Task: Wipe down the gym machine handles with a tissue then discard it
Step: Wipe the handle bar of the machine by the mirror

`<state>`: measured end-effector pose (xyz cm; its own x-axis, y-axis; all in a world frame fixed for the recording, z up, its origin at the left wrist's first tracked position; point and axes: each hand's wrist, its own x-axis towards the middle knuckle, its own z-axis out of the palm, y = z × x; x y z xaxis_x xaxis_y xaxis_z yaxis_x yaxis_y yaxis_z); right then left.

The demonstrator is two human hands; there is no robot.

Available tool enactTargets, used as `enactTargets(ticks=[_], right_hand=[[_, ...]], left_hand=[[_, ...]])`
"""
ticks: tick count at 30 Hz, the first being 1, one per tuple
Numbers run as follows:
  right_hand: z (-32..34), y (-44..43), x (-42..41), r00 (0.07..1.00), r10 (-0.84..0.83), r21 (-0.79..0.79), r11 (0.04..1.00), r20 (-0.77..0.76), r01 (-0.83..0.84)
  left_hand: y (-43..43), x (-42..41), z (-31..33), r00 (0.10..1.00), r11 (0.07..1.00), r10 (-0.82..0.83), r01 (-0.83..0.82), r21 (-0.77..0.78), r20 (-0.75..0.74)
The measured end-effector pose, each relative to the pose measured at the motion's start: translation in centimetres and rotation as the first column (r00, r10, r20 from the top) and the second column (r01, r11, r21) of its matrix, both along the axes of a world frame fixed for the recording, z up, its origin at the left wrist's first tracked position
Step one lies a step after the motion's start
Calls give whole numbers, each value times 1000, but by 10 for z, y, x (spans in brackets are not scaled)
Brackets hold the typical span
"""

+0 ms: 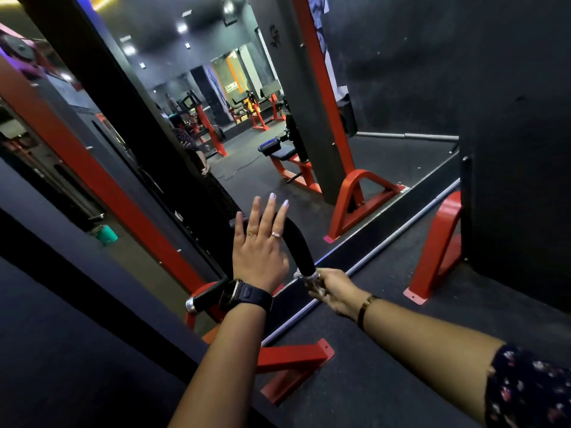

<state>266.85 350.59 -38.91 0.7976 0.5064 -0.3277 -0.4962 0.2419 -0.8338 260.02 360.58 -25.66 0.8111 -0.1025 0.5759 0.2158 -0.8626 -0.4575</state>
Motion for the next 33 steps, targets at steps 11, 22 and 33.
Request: enactTargets(ticks=[11, 22, 33], right_hand=[[29, 1, 0, 906, 58, 294, 953, -418, 75], [34, 0, 10, 921, 64, 134, 991, -385, -13], [47, 5, 1, 940, -92, 36, 993, -329, 109]], left_hand=[[13, 8, 1, 996, 996, -83, 83, -13, 45], [15, 9, 0, 994, 996, -92, 93, -7, 55], [17, 11, -1, 990, 993, -113, 115, -19, 82]])
